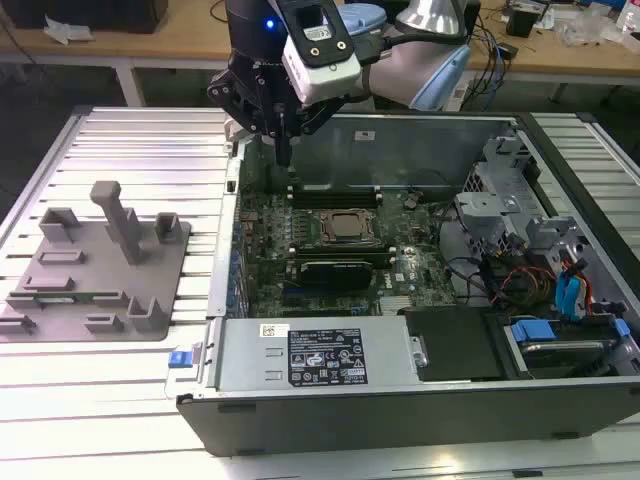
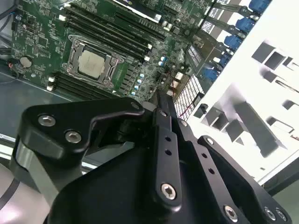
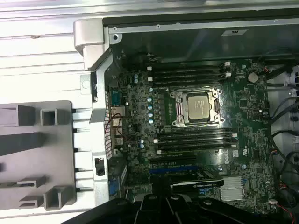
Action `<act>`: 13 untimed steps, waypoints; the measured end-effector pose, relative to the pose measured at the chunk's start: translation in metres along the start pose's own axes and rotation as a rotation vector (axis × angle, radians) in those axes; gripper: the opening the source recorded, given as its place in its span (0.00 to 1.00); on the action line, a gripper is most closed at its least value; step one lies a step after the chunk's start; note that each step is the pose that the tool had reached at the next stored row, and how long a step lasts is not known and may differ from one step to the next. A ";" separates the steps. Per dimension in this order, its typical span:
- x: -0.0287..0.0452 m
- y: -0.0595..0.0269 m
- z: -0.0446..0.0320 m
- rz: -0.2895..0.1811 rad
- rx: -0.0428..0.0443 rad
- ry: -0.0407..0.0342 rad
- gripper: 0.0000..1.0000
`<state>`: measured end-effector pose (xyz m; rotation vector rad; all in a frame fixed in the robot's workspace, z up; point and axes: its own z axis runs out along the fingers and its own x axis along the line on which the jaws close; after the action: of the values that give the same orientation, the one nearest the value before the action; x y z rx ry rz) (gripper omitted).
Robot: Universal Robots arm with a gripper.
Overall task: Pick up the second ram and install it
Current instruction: 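Reach for the second ram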
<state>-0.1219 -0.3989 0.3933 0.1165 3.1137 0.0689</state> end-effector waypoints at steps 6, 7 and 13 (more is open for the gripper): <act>0.0000 0.0000 0.0000 0.000 0.0000 0.0000 0.08; 0.0000 0.0000 0.0000 0.000 0.0000 0.0000 0.08; 0.0035 -0.0002 -0.0001 0.000 0.0000 0.0000 0.08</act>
<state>-0.1254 -0.3988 0.3933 0.1167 3.1137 0.0688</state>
